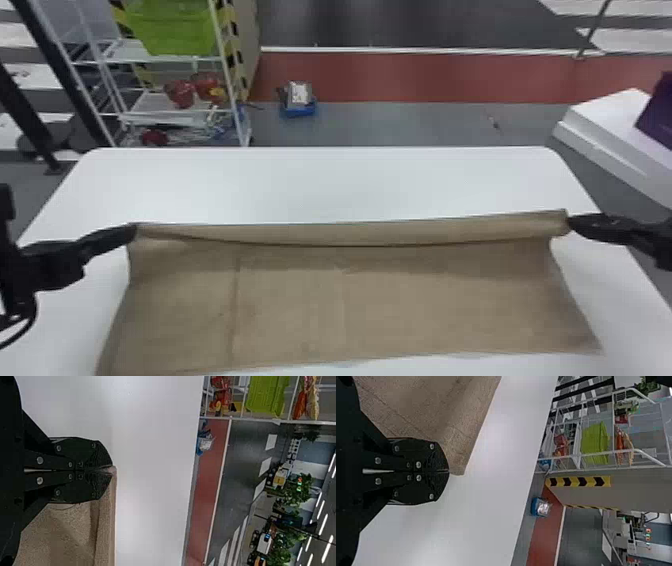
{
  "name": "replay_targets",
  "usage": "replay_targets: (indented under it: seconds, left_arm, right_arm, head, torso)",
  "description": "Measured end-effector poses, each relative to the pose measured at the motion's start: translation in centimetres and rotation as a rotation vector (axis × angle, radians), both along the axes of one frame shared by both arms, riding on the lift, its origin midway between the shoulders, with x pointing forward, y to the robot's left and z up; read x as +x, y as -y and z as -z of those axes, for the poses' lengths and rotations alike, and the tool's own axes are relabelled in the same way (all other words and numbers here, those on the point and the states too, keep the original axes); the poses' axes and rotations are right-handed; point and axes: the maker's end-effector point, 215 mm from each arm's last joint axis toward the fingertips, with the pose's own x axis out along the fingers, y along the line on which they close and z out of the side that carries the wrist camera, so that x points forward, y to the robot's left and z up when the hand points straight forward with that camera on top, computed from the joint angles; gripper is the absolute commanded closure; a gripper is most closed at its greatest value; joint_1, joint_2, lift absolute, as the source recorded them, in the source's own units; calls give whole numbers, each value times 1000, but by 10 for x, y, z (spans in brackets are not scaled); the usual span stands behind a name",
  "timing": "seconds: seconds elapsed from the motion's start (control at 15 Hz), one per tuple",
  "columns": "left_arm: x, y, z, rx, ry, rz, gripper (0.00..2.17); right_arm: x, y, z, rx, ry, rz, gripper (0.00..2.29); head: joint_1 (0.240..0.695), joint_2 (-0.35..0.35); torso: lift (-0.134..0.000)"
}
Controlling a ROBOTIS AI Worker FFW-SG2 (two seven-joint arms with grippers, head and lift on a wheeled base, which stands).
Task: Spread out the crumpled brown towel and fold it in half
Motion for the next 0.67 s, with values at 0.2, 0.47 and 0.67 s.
replay_targets:
  seconds: [0.2, 0.47, 0.67]
  left_arm:
    - [-13, 3, -7, -9, 20, 2, 1440]
    - [-38, 7, -20, -35, 53, 3, 1440]
    - [-59, 6, -23, -57, 62, -6, 1436]
  right_arm:
    - [-13, 5, -2, 22, 12, 6, 1214]
    - [-24, 8, -3, 37, 25, -2, 1214]
    - [-30, 9, -11, 61, 50, -6, 1214]
  head:
    - [695, -18]
    - [695, -27]
    - [695, -29]
  torso:
    - [-123]
    - [-123]
    - [-123]
